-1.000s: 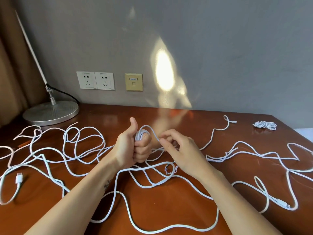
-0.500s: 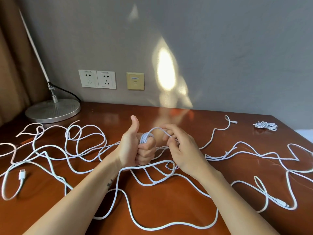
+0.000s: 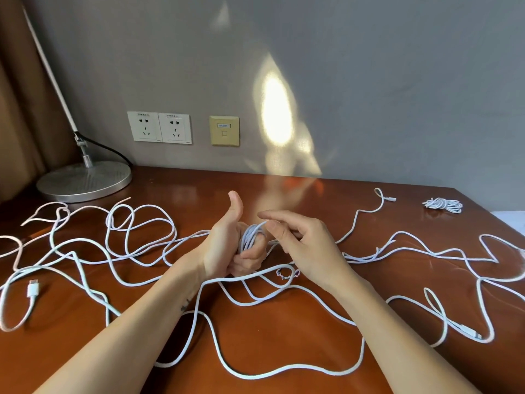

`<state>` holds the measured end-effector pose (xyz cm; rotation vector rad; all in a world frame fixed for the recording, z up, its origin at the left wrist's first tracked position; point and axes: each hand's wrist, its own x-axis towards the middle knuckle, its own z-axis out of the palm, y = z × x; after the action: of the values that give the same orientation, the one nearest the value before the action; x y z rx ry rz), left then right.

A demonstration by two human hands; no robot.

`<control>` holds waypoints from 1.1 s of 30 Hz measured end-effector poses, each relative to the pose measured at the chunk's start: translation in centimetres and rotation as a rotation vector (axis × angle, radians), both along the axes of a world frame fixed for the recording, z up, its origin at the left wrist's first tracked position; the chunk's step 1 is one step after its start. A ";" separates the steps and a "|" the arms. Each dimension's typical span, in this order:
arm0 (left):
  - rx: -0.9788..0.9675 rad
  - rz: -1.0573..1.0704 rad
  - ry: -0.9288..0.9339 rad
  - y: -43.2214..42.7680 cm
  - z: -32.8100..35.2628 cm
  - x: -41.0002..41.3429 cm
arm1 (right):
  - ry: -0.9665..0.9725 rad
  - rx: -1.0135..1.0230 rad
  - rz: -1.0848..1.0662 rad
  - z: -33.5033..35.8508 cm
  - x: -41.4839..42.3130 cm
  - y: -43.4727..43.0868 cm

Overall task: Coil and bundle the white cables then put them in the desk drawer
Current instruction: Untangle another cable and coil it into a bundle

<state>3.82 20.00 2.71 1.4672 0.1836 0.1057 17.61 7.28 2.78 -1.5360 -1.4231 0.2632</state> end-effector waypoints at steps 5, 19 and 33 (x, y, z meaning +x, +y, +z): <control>0.127 0.008 0.005 0.1 -0.3 0.0 | 0.049 -0.062 0.052 -0.1 -0.1 0.0; -0.079 0.286 -0.155 0.7 -0.4 -0.1 | 0.052 -0.120 0.035 -0.4 0.4 0.0; -0.104 0.332 -0.281 0.2 0.1 -0.1 | -0.041 -0.154 -0.040 -0.8 0.8 0.2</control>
<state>3.73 20.16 2.82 1.2924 0.1988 0.5607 18.45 7.47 1.98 -1.7013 -1.4294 0.3249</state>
